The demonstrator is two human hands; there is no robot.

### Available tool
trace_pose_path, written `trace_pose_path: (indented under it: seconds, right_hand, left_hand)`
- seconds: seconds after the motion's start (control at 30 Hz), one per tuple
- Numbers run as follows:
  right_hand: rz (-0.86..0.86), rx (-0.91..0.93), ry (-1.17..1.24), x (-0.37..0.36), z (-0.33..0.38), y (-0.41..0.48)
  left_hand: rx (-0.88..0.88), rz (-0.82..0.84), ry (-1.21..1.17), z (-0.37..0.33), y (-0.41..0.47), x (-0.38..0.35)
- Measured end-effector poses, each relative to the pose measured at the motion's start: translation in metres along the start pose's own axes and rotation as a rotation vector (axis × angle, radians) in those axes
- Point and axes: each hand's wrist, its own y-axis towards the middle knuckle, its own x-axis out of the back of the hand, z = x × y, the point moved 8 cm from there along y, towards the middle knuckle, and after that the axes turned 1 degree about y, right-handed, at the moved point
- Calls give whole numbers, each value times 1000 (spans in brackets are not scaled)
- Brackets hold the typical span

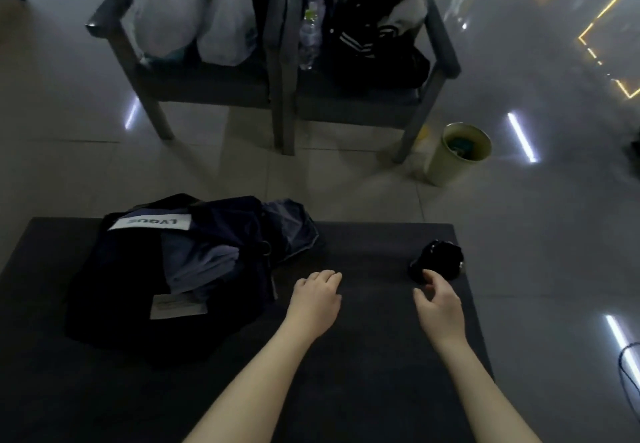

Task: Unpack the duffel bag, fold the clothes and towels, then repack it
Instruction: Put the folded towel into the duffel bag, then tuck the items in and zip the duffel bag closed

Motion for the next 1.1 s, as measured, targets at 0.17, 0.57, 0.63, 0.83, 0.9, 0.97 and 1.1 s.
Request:
trace_pose_path:
  seconds: [0.17,0.57,0.63,0.83,0.9,0.97,1.1]
  right_hand:
    - [-38,-103,-86,28,-43,58]
    - [200,-290,-91,-7,-96,144]
    - [161,-274,-38,-7,-96,145]
    - [218,-143,-85,-27,-71,123]
    - [248,-91,-77,-43,-58,109]
    - [281,-66,-48,-59,-46,94]
    - [346,-33,21,-86,-31,69]
  left_hand:
    - [-54,62,-70,-57,36,-23]
    - [10,85,-93,-60,77,-51]
    - [34,78,-89,-50,78,-49]
    - [103,68,-127,-23,76,-45]
    - [121,60,-126,-15,73,-44]
    - [130,46,-108,-4,68,-43]
    - [203,-32,-62,32,56,-37]
